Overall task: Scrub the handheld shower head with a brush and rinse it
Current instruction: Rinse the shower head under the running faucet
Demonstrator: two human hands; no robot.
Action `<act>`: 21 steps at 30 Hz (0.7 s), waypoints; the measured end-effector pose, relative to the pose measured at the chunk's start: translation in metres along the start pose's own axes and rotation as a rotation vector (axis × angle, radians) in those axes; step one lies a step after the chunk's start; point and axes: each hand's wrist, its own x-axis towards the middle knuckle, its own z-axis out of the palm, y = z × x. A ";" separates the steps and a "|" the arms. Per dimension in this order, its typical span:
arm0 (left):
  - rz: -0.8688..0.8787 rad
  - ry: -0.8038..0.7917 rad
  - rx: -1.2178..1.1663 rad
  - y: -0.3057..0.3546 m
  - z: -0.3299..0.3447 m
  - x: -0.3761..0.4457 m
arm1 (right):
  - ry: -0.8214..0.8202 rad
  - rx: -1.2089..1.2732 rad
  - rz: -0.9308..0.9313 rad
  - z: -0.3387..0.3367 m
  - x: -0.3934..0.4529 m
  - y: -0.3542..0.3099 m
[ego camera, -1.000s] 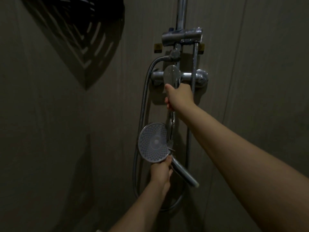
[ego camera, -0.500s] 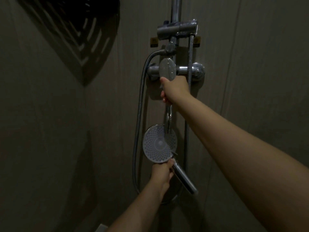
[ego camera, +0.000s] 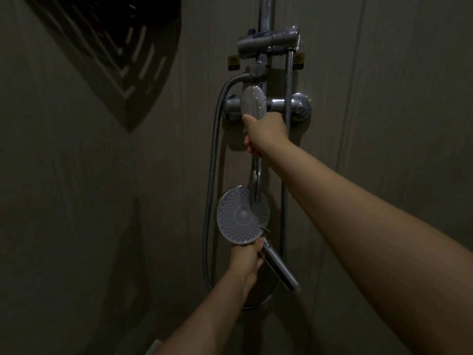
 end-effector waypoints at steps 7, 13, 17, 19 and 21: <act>0.016 0.010 0.039 0.003 0.000 0.001 | -0.031 0.007 0.000 -0.003 -0.003 0.000; -0.020 0.027 0.223 0.008 -0.016 0.006 | -0.099 0.050 -0.142 -0.009 -0.009 0.011; 0.051 -0.019 0.357 0.021 -0.031 0.006 | 0.031 -0.170 -0.364 -0.017 -0.029 0.063; 0.077 -0.044 0.452 0.031 -0.041 0.005 | 0.071 -0.239 -0.314 -0.021 -0.041 0.099; 0.106 -0.087 0.567 0.042 -0.052 0.004 | 0.057 -0.295 -0.135 -0.023 -0.049 0.135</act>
